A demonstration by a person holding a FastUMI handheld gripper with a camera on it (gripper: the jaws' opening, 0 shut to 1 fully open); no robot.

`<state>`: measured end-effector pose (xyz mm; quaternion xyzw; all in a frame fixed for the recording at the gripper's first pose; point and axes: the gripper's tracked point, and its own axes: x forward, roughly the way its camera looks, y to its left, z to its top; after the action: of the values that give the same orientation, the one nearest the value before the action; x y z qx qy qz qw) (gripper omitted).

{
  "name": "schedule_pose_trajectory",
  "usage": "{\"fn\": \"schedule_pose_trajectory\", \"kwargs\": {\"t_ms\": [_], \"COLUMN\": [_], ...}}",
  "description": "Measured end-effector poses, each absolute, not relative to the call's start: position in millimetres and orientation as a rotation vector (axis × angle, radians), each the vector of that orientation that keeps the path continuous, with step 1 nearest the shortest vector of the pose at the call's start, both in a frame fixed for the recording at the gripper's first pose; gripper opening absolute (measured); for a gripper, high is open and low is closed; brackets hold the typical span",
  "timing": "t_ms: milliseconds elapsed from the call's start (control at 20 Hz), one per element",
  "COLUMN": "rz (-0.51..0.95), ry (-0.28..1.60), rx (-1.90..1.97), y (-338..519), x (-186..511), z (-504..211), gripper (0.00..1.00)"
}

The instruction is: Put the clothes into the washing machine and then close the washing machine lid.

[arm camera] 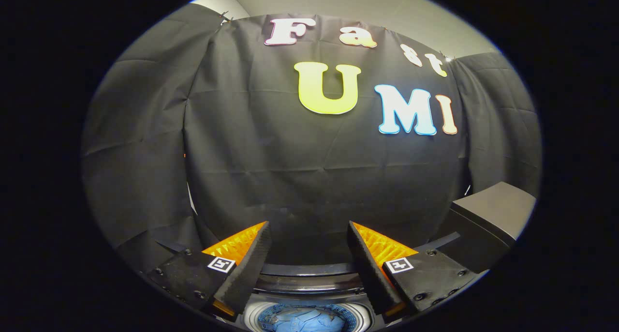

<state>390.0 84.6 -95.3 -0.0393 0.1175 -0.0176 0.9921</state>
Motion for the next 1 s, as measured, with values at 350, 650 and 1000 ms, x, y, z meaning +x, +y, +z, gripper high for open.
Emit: {"fn": "schedule_pose_trajectory", "kwargs": {"t_ms": [350, 650, 1000], "rz": [-0.044, -0.047, -0.056], "ry": [0.244, 0.259, 0.282], "rx": [-0.082, -0.083, -0.08], "y": [84.7, 83.5, 83.5], "x": [362.7, 344.9, 326.6], "z": [-103.2, -109.3, -118.5], "gripper": [0.97, 0.97, 0.97]}}
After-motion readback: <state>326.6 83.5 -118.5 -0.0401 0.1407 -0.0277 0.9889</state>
